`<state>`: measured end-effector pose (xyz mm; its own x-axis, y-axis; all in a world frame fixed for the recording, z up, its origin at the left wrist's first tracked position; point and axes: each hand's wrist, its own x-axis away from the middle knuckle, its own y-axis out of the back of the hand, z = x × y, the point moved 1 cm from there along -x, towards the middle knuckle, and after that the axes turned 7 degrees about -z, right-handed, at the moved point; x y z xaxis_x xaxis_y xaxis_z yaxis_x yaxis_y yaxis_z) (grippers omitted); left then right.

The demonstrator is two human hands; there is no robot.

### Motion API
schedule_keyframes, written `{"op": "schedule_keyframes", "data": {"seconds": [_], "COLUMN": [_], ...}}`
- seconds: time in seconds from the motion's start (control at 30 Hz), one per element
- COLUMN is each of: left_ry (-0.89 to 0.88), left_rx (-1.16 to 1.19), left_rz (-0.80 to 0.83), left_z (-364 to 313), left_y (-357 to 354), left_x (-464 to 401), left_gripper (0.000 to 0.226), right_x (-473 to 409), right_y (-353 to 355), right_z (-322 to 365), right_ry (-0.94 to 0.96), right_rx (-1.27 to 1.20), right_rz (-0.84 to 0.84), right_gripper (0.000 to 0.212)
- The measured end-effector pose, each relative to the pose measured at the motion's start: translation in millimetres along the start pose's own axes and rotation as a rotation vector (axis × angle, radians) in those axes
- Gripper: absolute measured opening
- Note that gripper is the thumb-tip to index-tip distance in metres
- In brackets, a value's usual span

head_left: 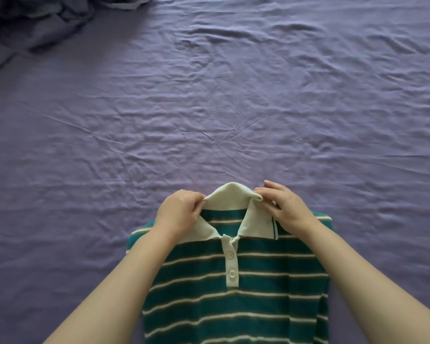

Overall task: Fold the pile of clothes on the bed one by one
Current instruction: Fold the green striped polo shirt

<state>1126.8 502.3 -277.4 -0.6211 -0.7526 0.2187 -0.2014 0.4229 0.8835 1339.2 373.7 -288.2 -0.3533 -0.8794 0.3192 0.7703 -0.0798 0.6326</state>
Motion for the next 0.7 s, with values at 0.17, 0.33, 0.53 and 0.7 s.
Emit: {"op": "schedule_keyframes", "data": {"seconds": [0.17,0.33,0.53,0.7], "left_ry": [0.020,0.239,0.256,0.273], "left_rx": [-0.060,0.003,0.058,-0.117], "left_rz": [0.022,0.066,0.250,0.152], "left_z": [6,5,33,35], "left_y": [17,21,18,13], "left_x": [4,-24,-5,13], "left_gripper": [0.028,0.044,0.044,0.026], "right_x": [10,-10,0,15], "right_y": [16,5,0,3], "right_z": [-3,2,-2,-8], "right_ry": [-0.079,-0.149,-0.072,0.006], "right_rx": [-0.167,-0.027,0.147,0.513], "right_rz": [-0.003,-0.127,-0.219,-0.119], "right_gripper": [0.014,0.024,0.037,0.029]}}
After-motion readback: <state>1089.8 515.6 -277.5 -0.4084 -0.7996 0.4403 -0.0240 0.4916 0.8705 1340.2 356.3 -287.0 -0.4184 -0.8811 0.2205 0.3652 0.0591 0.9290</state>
